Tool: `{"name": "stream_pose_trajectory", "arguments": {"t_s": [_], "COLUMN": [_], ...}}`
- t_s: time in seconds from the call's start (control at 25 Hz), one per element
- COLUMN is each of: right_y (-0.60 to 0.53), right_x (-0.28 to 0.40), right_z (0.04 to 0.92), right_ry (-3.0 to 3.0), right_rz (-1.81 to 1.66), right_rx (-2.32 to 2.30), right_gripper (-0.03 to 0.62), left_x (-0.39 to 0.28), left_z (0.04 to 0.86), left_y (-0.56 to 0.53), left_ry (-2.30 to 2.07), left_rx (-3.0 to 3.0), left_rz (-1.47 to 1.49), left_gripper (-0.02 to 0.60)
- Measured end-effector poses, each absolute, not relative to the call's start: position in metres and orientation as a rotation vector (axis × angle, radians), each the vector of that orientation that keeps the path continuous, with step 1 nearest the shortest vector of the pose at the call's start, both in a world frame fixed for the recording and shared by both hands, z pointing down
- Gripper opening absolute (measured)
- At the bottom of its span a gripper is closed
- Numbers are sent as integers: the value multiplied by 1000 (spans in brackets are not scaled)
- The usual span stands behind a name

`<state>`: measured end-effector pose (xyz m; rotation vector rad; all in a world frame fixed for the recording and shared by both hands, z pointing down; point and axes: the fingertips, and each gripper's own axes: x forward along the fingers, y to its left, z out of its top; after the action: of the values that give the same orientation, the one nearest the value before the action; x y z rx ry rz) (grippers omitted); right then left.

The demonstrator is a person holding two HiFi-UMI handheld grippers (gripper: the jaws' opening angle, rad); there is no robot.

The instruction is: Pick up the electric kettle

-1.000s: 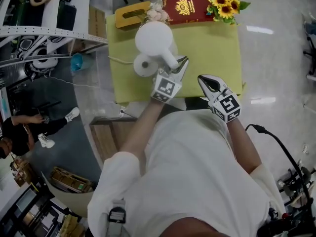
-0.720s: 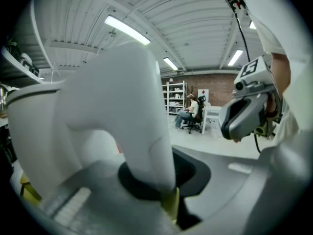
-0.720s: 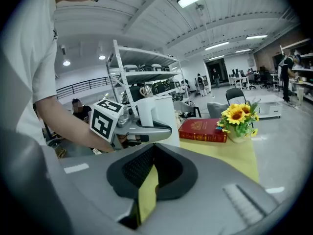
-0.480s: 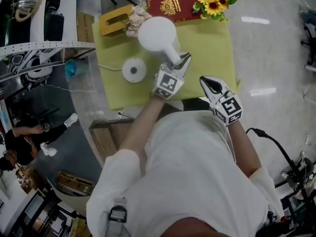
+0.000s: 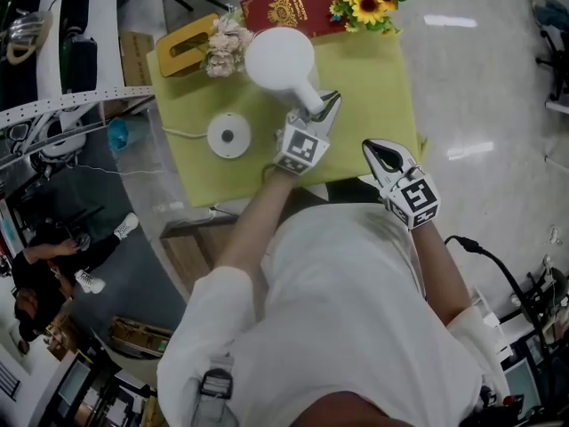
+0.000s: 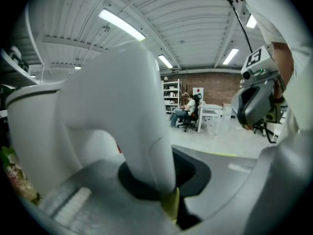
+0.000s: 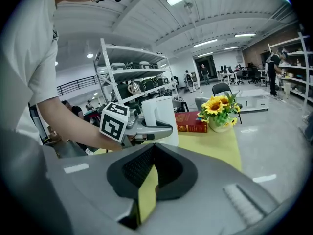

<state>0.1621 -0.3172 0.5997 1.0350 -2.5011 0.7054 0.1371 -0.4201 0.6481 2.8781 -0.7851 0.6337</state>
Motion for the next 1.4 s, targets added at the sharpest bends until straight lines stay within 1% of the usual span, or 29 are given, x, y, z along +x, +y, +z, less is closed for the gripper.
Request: {"name": "stream_pose_trajectory", "arguments": {"t_s": [1.0, 1.16, 1.4], "right_y": [-315, -312, -313], "right_x": [167, 167, 162], "right_z": [625, 623, 618], "right_ry": [-2466, -2471, -2500], "right_rz": [746, 738, 714], "right_rx": [1034, 1031, 1006], "right_gripper": [3, 3, 3], "left_x": [147, 143, 128], "left_z": [686, 692, 695], "left_y": [-404, -402, -395], "left_ry": [-908, -924, -958], "left_rx": [2950, 2956, 2924], "left_rz": [593, 622, 661], "left_gripper": [17, 44, 121]}}
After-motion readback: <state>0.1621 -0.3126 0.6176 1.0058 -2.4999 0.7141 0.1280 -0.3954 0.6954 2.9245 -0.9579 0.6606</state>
